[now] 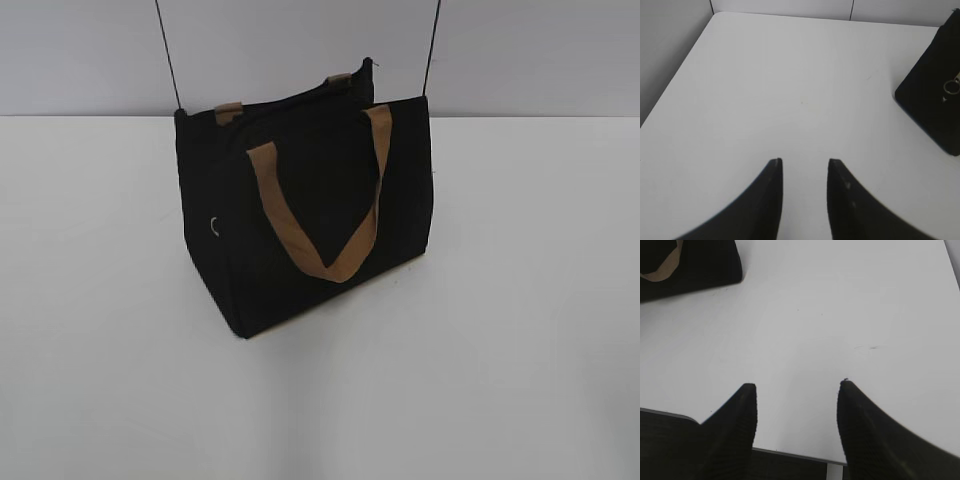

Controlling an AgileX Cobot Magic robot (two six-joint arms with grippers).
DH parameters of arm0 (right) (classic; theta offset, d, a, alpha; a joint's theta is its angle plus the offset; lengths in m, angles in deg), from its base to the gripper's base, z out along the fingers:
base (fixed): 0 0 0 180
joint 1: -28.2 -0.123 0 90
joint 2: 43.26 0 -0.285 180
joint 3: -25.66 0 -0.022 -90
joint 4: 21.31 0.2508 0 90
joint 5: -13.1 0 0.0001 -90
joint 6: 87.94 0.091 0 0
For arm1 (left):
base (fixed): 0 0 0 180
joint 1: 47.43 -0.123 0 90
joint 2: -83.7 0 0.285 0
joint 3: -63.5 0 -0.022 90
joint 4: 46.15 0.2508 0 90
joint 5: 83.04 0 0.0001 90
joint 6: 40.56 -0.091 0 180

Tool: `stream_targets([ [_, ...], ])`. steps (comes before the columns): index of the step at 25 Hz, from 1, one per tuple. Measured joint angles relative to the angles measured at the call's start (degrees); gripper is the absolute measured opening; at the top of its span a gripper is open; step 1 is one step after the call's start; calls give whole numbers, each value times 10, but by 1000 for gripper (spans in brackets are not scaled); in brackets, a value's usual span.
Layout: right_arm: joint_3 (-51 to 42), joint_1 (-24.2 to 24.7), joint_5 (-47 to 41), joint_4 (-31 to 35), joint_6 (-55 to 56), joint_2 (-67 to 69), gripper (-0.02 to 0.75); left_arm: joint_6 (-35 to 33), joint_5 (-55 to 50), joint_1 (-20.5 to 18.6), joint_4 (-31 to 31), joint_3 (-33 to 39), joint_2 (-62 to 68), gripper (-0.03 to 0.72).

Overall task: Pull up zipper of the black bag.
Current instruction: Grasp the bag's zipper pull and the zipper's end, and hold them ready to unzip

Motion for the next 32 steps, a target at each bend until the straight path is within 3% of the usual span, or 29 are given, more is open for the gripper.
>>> stream_targets([
  [28,0,0,0,0,0,0,398,0,0,0,0,0,0,227],
  [30,0,0,0,0,0,0,398,0,0,0,0,0,0,244],
  [32,0,0,0,0,0,0,398,0,0,0,0,0,0,309],
])
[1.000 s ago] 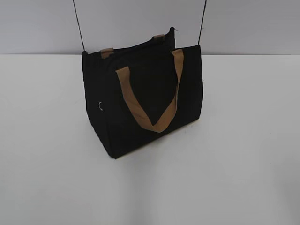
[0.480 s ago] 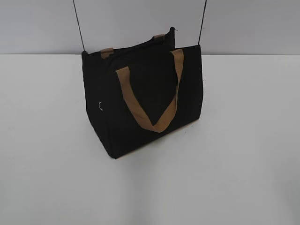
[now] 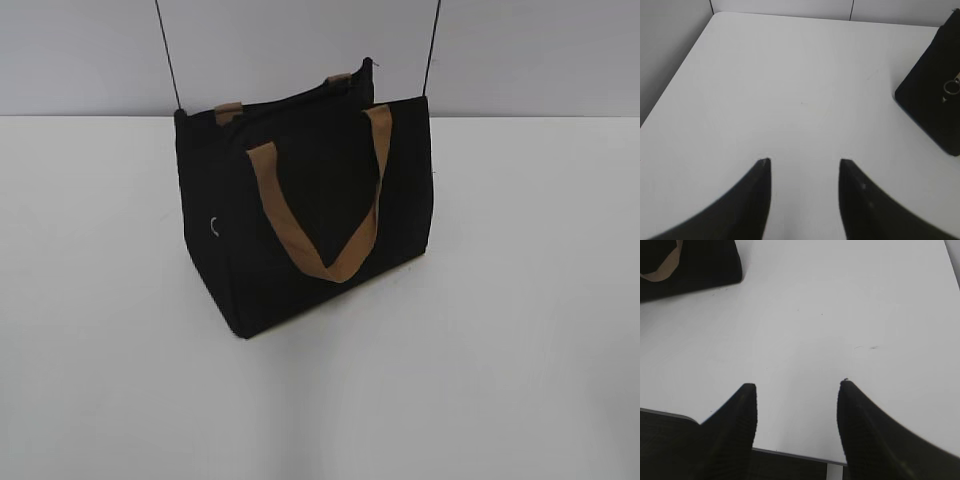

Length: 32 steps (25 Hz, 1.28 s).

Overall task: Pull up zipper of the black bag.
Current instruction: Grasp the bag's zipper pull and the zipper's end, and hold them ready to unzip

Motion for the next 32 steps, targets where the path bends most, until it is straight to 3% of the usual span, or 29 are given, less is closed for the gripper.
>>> stream_targets([
  [3,0,0,0,0,0,0,398,0,0,0,0,0,0,461],
  [6,0,0,0,0,0,0,398,0,0,0,0,0,0,529],
  [12,0,0,0,0,0,0,398,-6,9,0,0,-4,17,547],
  [16,0,0,0,1,0,0,398,-29,80,0,-8,-18,53,549],
  [20,0,0,0,0,0,0,398,-37,162,1,-60,-20,100,549],
  [25,0,0,0,0,0,0,398,-95,343,1,-113,8,152,549],
  [32,0,0,0,0,0,0,398,-124,583,15,-151,115,300,537],
])
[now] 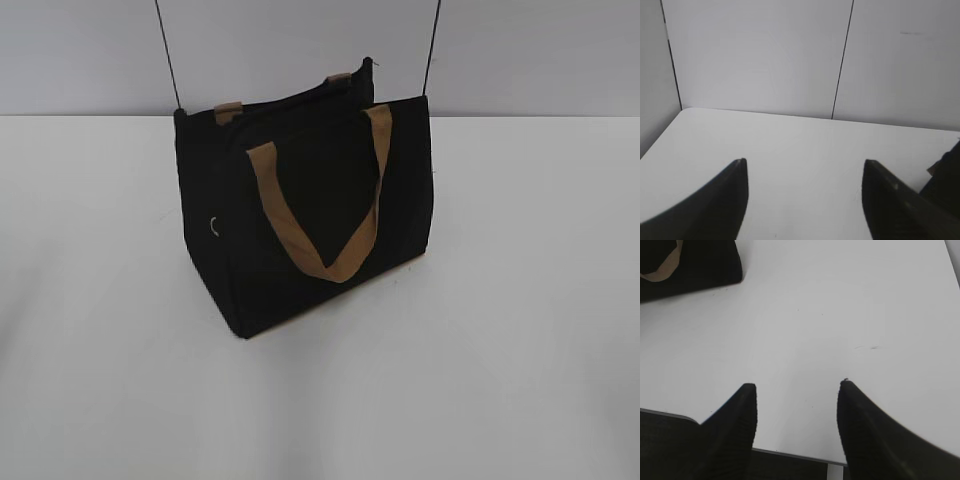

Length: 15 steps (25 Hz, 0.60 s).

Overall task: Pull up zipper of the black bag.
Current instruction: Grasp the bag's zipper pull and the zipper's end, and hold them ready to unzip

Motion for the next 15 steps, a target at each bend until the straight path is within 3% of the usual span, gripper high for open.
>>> stream_targets([
  [6,0,0,0,2,0,0,398,-1,212,80,18,17,154,531],
  [12,0,0,0,2,0,0,398,8,338,183,24,18,337,524],
  [15,0,0,0,2,1,0,398,50,383,209,35,18,419,522],
])
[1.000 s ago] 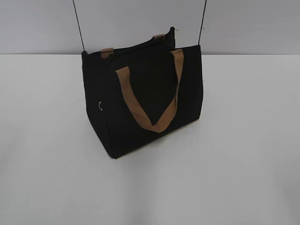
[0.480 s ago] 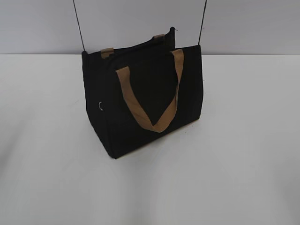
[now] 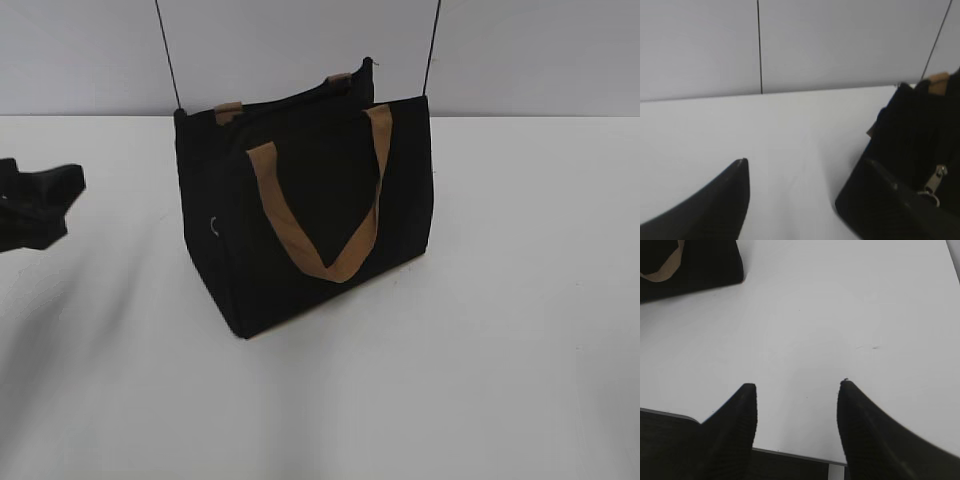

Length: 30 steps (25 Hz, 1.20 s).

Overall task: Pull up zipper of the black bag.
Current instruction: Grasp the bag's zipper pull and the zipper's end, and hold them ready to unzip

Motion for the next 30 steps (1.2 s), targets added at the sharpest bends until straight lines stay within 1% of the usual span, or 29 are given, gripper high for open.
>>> stream_targets([
  [2,0,0,0,2,0,0,398,33,33,6,33,0,53,522],
  [4,0,0,0,2,0,0,398,68,81,7,92,0,108,522],
  [7,0,0,0,2,0,0,398,99,170,7,161,0,180,520],
  [12,0,0,0,2,1,0,398,109,275,9,203,0,283,517],
  [14,0,0,0,2,1,0,398,111,313,9,243,0,322,515],
  [17,0,0,0,2,1,0,398,115,329,10,288,-11,370,515],
  [21,0,0,0,3,1,0,398,134,334,10,294,-39,412,515],
  [27,0,0,0,3,1,0,398,141,334,10,293,-73,415,515],
  [30,0,0,0,3,1,0,398,142,314,10,298,-93,416,515],
])
